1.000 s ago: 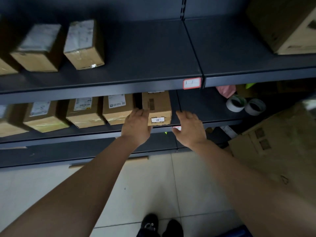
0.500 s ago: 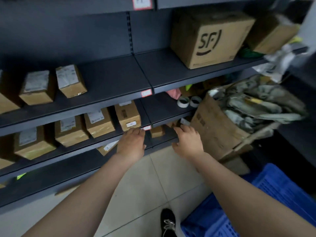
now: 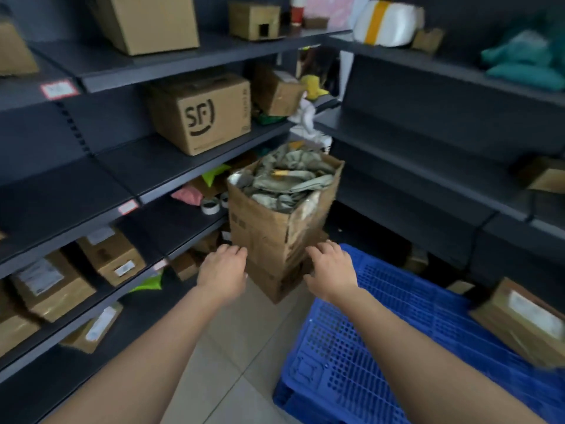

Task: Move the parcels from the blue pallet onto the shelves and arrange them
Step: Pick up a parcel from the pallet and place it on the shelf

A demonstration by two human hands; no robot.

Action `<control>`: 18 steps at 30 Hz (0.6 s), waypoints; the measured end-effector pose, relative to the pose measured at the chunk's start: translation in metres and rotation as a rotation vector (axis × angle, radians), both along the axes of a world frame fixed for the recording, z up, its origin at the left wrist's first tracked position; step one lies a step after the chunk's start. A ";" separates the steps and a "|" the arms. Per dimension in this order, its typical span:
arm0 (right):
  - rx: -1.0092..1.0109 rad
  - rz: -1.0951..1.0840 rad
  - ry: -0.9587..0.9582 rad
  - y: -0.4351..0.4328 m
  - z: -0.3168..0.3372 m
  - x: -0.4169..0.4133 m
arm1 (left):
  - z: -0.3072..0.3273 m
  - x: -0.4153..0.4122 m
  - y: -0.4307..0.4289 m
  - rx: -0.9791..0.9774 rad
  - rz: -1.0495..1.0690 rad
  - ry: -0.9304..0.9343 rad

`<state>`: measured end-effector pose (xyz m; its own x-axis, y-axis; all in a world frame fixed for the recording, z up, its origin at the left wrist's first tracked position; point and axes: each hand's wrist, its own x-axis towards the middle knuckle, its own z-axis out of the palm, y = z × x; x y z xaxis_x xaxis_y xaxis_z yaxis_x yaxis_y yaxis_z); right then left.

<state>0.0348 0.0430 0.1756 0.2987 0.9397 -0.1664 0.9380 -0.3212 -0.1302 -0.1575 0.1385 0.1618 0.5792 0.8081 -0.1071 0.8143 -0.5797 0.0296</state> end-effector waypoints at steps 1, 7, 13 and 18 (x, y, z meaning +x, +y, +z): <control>-0.008 -0.022 -0.003 -0.017 0.003 0.016 | 0.003 0.017 -0.010 -0.002 -0.027 -0.003; -0.101 -0.139 -0.035 -0.127 0.012 0.115 | 0.014 0.129 -0.088 -0.008 -0.170 -0.026; -0.181 -0.281 -0.047 -0.225 0.010 0.207 | 0.005 0.242 -0.163 -0.071 -0.314 -0.010; -0.230 -0.405 -0.026 -0.278 0.004 0.276 | -0.006 0.331 -0.204 -0.101 -0.423 0.038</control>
